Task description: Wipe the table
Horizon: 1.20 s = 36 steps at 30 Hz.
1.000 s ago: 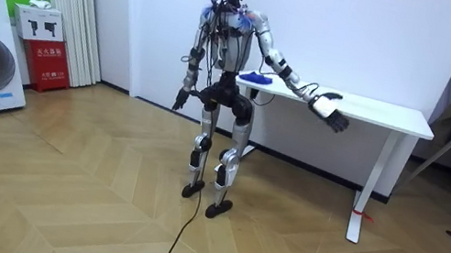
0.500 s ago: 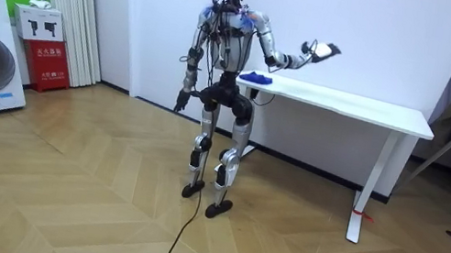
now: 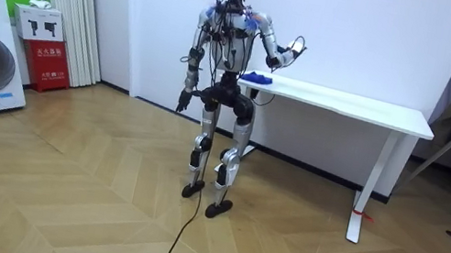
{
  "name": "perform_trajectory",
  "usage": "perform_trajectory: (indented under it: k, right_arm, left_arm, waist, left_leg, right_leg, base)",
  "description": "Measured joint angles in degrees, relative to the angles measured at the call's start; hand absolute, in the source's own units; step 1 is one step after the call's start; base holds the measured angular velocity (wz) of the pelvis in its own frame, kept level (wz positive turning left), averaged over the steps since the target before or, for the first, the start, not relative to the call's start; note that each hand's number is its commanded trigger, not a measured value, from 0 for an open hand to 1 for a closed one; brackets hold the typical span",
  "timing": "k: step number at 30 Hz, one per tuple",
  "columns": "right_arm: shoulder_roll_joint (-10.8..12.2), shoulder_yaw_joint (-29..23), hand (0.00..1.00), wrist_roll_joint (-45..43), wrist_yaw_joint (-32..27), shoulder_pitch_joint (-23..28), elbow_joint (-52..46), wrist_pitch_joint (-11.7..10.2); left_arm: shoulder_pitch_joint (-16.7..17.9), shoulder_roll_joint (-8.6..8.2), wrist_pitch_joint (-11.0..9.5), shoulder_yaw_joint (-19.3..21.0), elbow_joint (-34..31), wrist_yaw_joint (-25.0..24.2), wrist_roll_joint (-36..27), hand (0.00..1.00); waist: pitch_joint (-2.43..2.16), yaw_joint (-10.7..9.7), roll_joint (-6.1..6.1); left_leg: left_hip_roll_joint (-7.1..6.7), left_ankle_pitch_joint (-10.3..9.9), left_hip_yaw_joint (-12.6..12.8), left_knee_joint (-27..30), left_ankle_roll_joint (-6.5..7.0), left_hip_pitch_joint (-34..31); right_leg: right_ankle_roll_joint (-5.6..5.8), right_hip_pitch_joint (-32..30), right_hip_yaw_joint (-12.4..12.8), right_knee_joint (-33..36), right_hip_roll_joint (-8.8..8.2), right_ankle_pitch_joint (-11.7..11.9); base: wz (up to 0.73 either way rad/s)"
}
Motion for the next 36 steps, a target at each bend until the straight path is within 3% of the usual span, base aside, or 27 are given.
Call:
perform_trajectory:
  k: [2,8,11,16,18,24,32,33,34,36]
  right_arm:
    - [0.01,1.91,0.00,-2.06,1.17,-0.01,0.01,0.07]
    - [0.54,8.46,0.00,-8.53,4.47,-0.07,0.53,0.61]
    - [2.35,11.04,0.00,-11.72,5.64,-0.09,1.28,1.35]
    - [2.74,15.13,0.00,-13.54,8.19,-0.08,3.86,1.96]
    - [3.00,17.60,0.00,-14.52,9.80,-0.06,5.25,2.52]
    - [4.29,19.55,0.00,-17.19,12.23,0.46,11.15,3.22]
    - [4.98,19.48,0.00,-17.38,9.30,0.47,16.85,2.56]
    - [4.99,19.47,0.42,-17.39,9.27,0.47,16.98,2.54]
    - [4.98,19.45,1.00,-17.41,9.27,0.47,17.02,2.52]
    - [4.99,19.39,1.00,-17.38,8.53,0.46,17.70,2.20]
  left_arm:
    - [-0.24,0.00,0.00,-0.18,0.09,0.01,0.18,0.00]
    - [-0.69,0.04,0.04,-1.55,0.43,0.56,1.17,0.00]
    - [-0.71,0.10,0.08,-3.24,0.42,1.35,1.19,0.00]
    - [-1.11,0.13,0.10,-4.35,0.39,1.33,1.18,0.00]
    - [-1.14,0.15,0.20,-4.68,0.28,1.24,1.19,0.00]
    - [-0.92,0.39,0.25,-6.58,0.11,1.17,2.06,0.00]
    - [-0.76,0.51,0.41,-6.56,0.54,1.17,2.37,0.00]
    - [-0.76,0.51,0.39,-6.51,0.52,1.16,2.37,0.00]
    - [-0.77,0.51,0.35,-6.50,0.50,1.16,2.38,0.00]
    - [-0.71,0.51,0.22,-6.54,0.37,1.09,2.40,0.00]
  waist:
    - [0.27,0.83,-0.50]
    - [0.23,2.75,-0.77]
    - [0.35,2.79,-0.55]
    - [0.70,2.85,0.23]
    - [0.43,2.85,0.44]
    - [0.19,3.20,0.43]
    - [-0.03,2.99,0.28]
    - [-0.02,2.99,0.29]
    - [-0.02,2.98,0.30]
    - [0.02,2.85,0.36]
  left_leg:
    - [-0.03,0.00,0.01,0.00,0.00,-0.10]
    - [-0.07,0.00,-0.03,-0.17,0.00,-0.14]
    - [-0.16,0.00,-0.75,0.04,0.00,-1.01]
    - [-0.16,0.00,-1.09,-0.02,0.00,-1.07]
    - [-0.16,0.00,-1.28,0.00,0.00,-1.19]
    - [-0.24,0.00,-1.86,-0.07,0.00,-0.79]
    - [-0.66,0.00,-3.04,-0.58,0.00,0.72]
    - [-0.68,0.00,-3.09,-0.57,0.00,0.81]
    - [-0.68,0.00,-3.09,-0.57,0.01,0.82]
    - [-0.71,0.01,-3.11,-0.52,0.02,0.71]
  right_leg:
    - [0.00,-0.05,-0.03,-0.08,-0.01,0.00]
    - [0.00,-0.63,0.27,-0.04,-0.04,0.01]
    - [0.00,-0.80,0.19,-0.08,-0.02,0.01]
    - [0.01,-0.97,0.08,-0.14,-0.01,0.01]
    - [0.01,-0.87,-0.22,-0.14,0.01,0.01]
    - [0.01,-0.52,-0.27,-0.16,0.03,0.01]
    - [0.02,1.76,-2.74,-1.08,-0.24,0.02]
    - [0.02,1.87,-2.77,-1.08,-0.25,0.02]
    - [0.02,1.89,-2.80,-1.08,-0.25,0.01]
    - [0.02,1.89,-3.15,-1.09,-0.30,0.01]
  base:
    - [0.00]
    - [0.00]
    - [0.09]
    - [0.05]
    - [0.00]
    - [0.03]
    - [0.08]
    - [0.00]
    - [0.00]
    - [0.00]
